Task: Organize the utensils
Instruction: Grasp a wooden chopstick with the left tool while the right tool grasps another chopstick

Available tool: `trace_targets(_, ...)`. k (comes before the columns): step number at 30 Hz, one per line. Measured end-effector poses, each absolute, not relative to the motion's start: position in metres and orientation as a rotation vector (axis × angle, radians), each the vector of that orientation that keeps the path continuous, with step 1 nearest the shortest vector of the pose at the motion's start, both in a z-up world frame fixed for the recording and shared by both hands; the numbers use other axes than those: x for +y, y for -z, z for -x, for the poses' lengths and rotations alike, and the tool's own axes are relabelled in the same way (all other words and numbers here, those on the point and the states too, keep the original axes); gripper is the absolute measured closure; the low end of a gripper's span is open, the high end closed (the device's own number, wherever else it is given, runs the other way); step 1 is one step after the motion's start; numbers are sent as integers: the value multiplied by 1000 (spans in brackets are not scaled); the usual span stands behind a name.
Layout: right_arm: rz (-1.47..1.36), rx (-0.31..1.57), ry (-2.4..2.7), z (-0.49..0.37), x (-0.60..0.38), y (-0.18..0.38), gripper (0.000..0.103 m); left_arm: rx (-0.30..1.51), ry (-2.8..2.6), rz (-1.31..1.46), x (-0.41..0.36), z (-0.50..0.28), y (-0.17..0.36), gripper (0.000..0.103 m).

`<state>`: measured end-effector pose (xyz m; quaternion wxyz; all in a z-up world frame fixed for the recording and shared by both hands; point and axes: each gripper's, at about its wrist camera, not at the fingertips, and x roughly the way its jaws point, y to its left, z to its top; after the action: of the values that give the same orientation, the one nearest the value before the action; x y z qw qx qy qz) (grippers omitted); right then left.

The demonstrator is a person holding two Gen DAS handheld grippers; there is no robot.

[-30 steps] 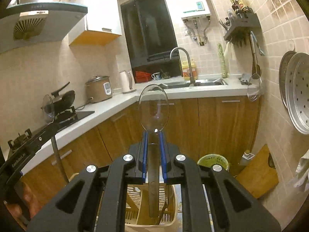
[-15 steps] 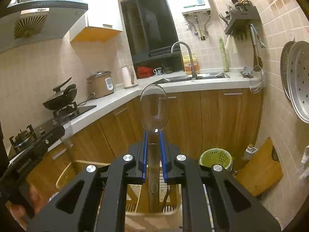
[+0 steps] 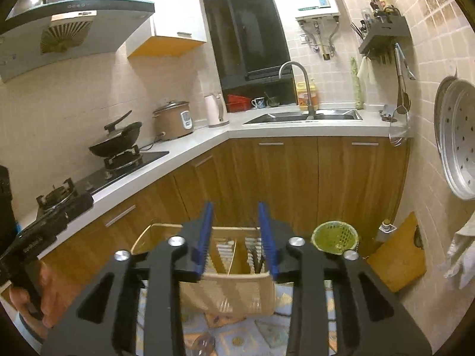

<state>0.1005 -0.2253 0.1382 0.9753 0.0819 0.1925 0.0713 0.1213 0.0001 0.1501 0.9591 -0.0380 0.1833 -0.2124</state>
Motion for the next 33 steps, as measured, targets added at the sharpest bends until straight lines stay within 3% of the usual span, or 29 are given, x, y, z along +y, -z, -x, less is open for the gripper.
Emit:
trace_targets(4, -127, 427, -112, -74, -227, -160, 73, 499, 481, 77, 7, -111, -157, 65)
trace_targets(8, -146, 594, -122, -72, -231, -154, 73, 681, 502, 34, 3, -102, -136, 65)
trace_targets(16, -178, 1077, -125, -94, -229, -50, 73, 1007, 522, -63, -19, -96, -41, 65)
trace_targets(20, -222, 1269, -132, -100, -233, 6, 73, 1154, 535, -124, -33, -95, 2, 71)
trace_targets(33, -218, 1306, -131, -96, -238, 39, 73, 1146, 459, -272, -37, -85, 31, 76)
